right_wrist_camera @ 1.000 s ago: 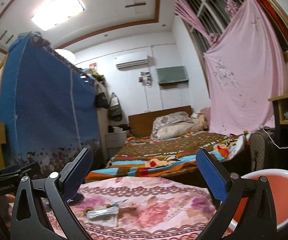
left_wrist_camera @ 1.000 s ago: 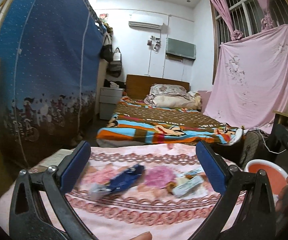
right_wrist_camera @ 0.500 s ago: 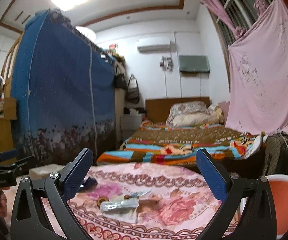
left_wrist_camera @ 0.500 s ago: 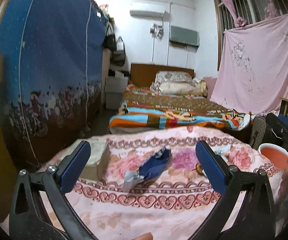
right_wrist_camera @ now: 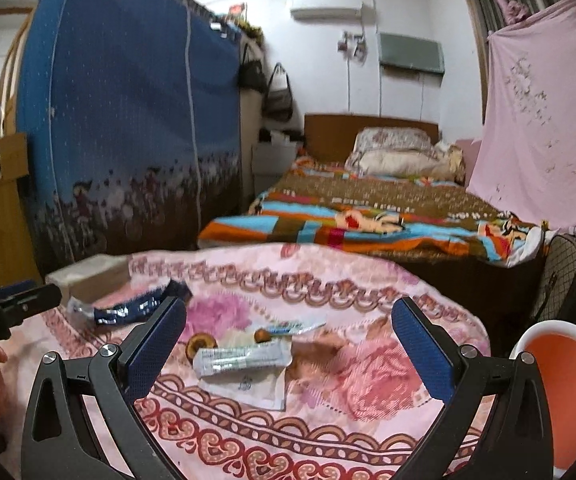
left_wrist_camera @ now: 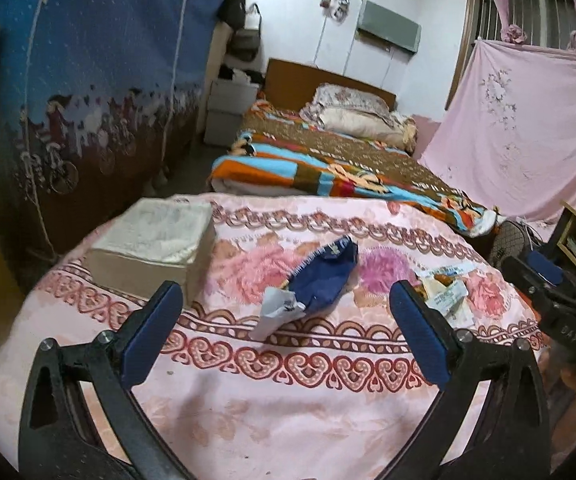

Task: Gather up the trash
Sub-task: 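Close the left tool on the blue snack wrapper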

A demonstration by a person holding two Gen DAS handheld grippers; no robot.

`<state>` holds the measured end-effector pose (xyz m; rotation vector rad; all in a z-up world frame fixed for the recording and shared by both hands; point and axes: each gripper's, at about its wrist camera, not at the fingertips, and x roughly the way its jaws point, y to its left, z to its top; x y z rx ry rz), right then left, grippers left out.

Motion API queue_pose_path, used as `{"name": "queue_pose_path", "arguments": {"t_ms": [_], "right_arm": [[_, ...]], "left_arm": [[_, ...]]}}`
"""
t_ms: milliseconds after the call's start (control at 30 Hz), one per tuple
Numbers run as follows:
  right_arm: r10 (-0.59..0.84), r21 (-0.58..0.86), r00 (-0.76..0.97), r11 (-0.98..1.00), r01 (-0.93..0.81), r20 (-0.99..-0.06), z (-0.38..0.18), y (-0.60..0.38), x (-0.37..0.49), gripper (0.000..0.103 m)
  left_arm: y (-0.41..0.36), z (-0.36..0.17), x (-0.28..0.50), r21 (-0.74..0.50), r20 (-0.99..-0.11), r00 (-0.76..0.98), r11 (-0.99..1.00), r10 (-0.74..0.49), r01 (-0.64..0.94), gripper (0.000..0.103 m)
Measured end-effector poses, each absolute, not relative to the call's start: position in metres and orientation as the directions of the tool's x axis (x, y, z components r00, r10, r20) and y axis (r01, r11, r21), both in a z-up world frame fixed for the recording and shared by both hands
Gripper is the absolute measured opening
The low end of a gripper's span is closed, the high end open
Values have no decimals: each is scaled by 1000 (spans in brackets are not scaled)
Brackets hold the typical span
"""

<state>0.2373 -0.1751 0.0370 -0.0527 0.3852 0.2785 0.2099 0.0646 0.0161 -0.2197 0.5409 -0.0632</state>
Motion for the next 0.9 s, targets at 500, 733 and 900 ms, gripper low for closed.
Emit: {"name": "queue_pose_path", "arguments": {"t_ms": [500, 733, 900], "right_arm": [[279, -17, 797, 940, -340, -537, 17, -156, 261, 103], [280, -49, 741, 920, -388, -610, 5, -139, 270, 103], [272, -45, 705, 917, -395, -655, -3, -134, 279, 98]], "left_arm": [[54, -13, 261, -250, -697, 685, 967, -212, 45, 47], [49, -14, 262, -230, -709, 673, 972, -208, 58, 26], [43, -13, 263, -211, -709, 671, 973, -218, 93, 10]]}}
